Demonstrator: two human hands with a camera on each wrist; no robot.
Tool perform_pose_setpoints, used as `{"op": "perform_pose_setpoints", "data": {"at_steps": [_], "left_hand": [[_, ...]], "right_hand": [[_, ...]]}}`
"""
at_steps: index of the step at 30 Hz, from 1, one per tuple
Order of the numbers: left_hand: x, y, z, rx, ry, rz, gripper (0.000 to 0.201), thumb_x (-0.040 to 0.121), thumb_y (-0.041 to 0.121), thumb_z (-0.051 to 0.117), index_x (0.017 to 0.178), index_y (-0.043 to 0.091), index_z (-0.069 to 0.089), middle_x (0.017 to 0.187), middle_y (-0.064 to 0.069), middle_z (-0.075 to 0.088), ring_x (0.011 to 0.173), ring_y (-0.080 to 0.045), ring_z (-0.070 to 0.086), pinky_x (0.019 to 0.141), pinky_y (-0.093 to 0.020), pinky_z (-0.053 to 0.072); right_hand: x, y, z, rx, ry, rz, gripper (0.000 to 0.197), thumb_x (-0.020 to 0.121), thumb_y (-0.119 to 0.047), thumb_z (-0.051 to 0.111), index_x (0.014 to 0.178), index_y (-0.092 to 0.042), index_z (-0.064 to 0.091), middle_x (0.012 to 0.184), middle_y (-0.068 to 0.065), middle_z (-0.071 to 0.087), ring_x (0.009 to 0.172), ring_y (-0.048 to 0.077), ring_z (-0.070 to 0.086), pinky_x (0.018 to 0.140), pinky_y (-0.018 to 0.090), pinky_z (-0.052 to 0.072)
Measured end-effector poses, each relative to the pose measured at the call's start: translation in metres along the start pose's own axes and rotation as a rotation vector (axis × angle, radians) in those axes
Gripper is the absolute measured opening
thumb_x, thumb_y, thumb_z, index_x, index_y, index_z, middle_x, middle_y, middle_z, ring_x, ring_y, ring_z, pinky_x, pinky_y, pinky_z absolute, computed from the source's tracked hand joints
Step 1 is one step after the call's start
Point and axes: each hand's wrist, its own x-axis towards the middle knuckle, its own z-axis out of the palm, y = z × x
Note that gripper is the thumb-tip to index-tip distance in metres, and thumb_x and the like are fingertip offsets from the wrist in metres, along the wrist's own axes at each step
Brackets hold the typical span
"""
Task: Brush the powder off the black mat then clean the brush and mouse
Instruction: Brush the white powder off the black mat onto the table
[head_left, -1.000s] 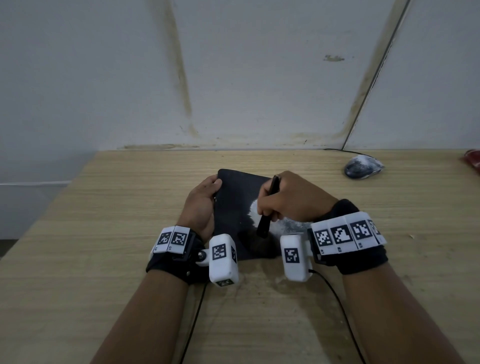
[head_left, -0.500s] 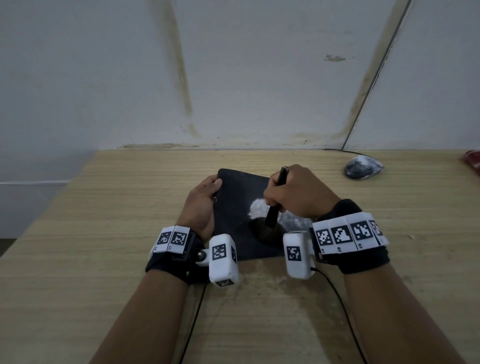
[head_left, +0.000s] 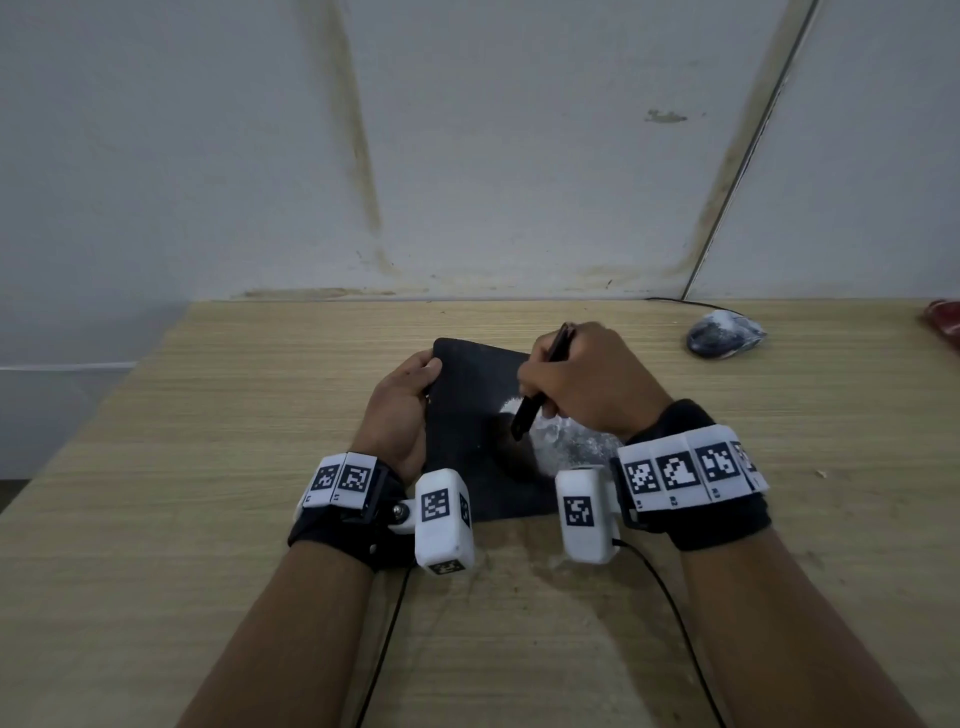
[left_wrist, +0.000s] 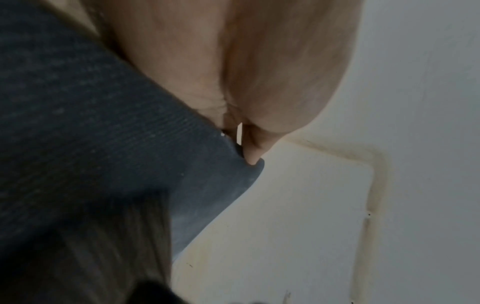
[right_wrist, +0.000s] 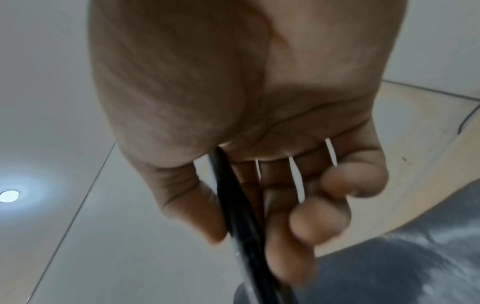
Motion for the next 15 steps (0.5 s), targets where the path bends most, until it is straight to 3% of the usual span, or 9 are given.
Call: {"op": "perform_pose_setpoints", "data": {"at_steps": [2, 5, 7, 9, 12, 13, 15], "left_hand": [[-0.001, 0.000, 0.001, -0.006, 0.003, -0.008, 0.024, 0.101, 0.012, 0.043, 0.107, 0.007, 0.065, 0.098, -0.016, 0.069, 0.087, -0.028, 0.065, 0.081, -0.041, 0.053], [0.000, -0.002, 0.001, -0.045, -0.005, -0.015, 0.024, 0.100, 0.011, 0.043, 0.110, 0.004, 0.064, 0.107, -0.023, 0.064, 0.095, -0.033, 0.061, 0.094, -0.050, 0.046], [0.000, -0.003, 0.001, -0.041, -0.003, -0.012, 0.025, 0.100, 0.011, 0.043, 0.112, 0.003, 0.063, 0.105, -0.024, 0.065, 0.092, -0.033, 0.062, 0.092, -0.049, 0.047], [0.000, -0.002, 0.002, -0.051, -0.004, -0.003, 0.024, 0.100, 0.010, 0.042, 0.109, 0.003, 0.063, 0.100, -0.021, 0.066, 0.088, -0.032, 0.063, 0.088, -0.045, 0.049], [0.001, -0.001, 0.001, -0.046, -0.008, 0.001, 0.023, 0.100, 0.010, 0.042, 0.107, 0.005, 0.064, 0.097, -0.016, 0.068, 0.087, -0.029, 0.064, 0.084, -0.041, 0.050], [0.001, -0.001, 0.001, -0.050, -0.013, -0.004, 0.023, 0.100, 0.011, 0.043, 0.109, 0.005, 0.064, 0.099, -0.016, 0.068, 0.088, -0.029, 0.064, 0.084, -0.041, 0.050], [0.001, -0.001, 0.000, -0.067, -0.016, -0.013, 0.023, 0.099, 0.011, 0.044, 0.112, 0.005, 0.063, 0.102, -0.018, 0.067, 0.091, -0.030, 0.064, 0.086, -0.042, 0.050]], "right_hand": [[0.000, -0.002, -0.003, 0.128, 0.061, -0.027, 0.017, 0.080, -0.010, 0.066, 0.068, 0.002, 0.070, 0.066, 0.023, 0.069, 0.053, 0.023, 0.061, 0.053, 0.030, 0.047], [-0.002, -0.007, 0.000, 0.266, -0.017, -0.069, 0.012, 0.086, -0.006, 0.067, 0.079, 0.001, 0.074, 0.067, 0.019, 0.072, 0.054, 0.023, 0.061, 0.049, 0.021, 0.045], [-0.003, -0.008, 0.006, 0.172, -0.122, -0.076, 0.011, 0.088, -0.008, 0.068, 0.084, -0.004, 0.077, 0.070, 0.011, 0.075, 0.055, 0.019, 0.064, 0.049, 0.017, 0.045], [-0.002, -0.005, 0.009, 0.034, -0.176, -0.039, 0.011, 0.087, -0.011, 0.069, 0.082, -0.008, 0.078, 0.069, 0.006, 0.076, 0.055, 0.016, 0.066, 0.052, 0.021, 0.050], [0.000, 0.000, 0.004, -0.005, -0.107, 0.021, 0.014, 0.082, -0.013, 0.067, 0.074, -0.004, 0.074, 0.065, 0.013, 0.073, 0.057, 0.022, 0.067, 0.062, 0.037, 0.058], [0.000, 0.000, 0.002, 0.029, -0.065, 0.014, 0.015, 0.081, -0.012, 0.066, 0.073, -0.001, 0.073, 0.064, 0.015, 0.072, 0.056, 0.023, 0.066, 0.061, 0.038, 0.057], [0.000, -0.003, -0.001, 0.170, 0.010, -0.031, 0.013, 0.084, -0.008, 0.066, 0.075, 0.000, 0.072, 0.061, 0.014, 0.070, 0.052, 0.021, 0.063, 0.051, 0.030, 0.051]]}}
